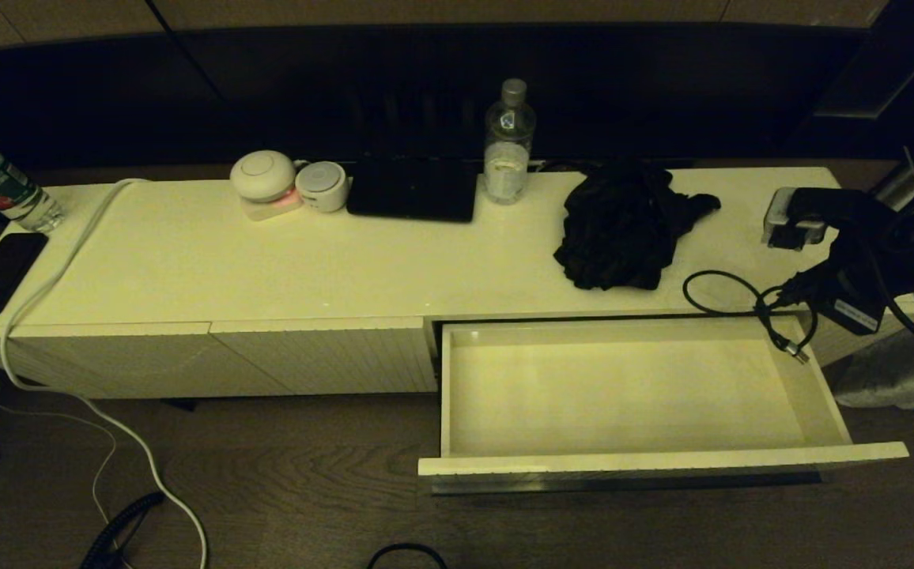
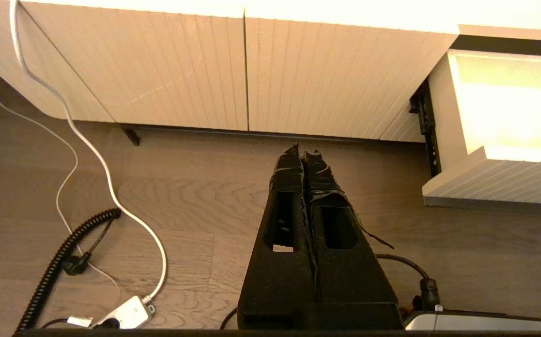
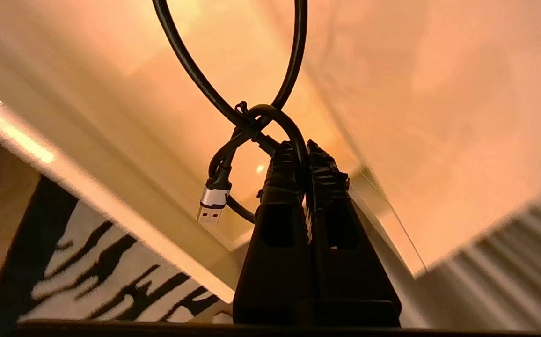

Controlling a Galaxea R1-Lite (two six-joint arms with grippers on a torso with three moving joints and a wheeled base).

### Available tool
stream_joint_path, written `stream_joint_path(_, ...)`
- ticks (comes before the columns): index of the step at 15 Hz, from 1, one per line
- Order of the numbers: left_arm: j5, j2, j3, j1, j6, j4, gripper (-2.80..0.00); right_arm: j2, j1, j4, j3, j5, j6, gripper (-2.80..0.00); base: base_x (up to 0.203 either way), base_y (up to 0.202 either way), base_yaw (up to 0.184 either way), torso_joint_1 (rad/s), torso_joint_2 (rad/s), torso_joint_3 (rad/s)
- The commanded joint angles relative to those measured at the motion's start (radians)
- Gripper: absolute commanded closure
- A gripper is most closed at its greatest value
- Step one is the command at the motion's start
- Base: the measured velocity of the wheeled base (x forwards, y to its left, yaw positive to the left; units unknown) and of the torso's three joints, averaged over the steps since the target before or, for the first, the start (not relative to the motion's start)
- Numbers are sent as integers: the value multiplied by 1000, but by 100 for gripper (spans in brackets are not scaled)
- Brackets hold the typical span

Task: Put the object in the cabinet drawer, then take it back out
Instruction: Take the data cable out of the drawer and put it on the table

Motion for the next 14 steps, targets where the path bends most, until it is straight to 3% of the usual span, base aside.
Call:
stream_joint_path(1, 0, -2, 0, 0, -1, 0, 0, 13, -37, -10, -12, -12, 42, 0, 0, 0, 0, 0, 0, 0)
stream_joint_path(5, 0, -2, 0, 0, -1, 0, 0, 32, -85, -46, -12, -92, 125, 0, 0, 0, 0, 0, 0, 0)
stream_joint_path(8, 0, -2, 0, 0, -1, 0, 0, 69, -130, -70, -21, -99, 160, 0, 0, 0, 0, 0, 0, 0)
stream_joint_path(12, 0, -2, 0, 0, -1, 0, 0, 145, -135, -218, -26, -112, 301, 0, 0, 0, 0, 0, 0, 0)
stream_joint_path(14, 0, -2, 0, 0, -1, 0, 0, 172, -134, -231, -61, -156, 324, 0, 0, 0, 0, 0, 0, 0)
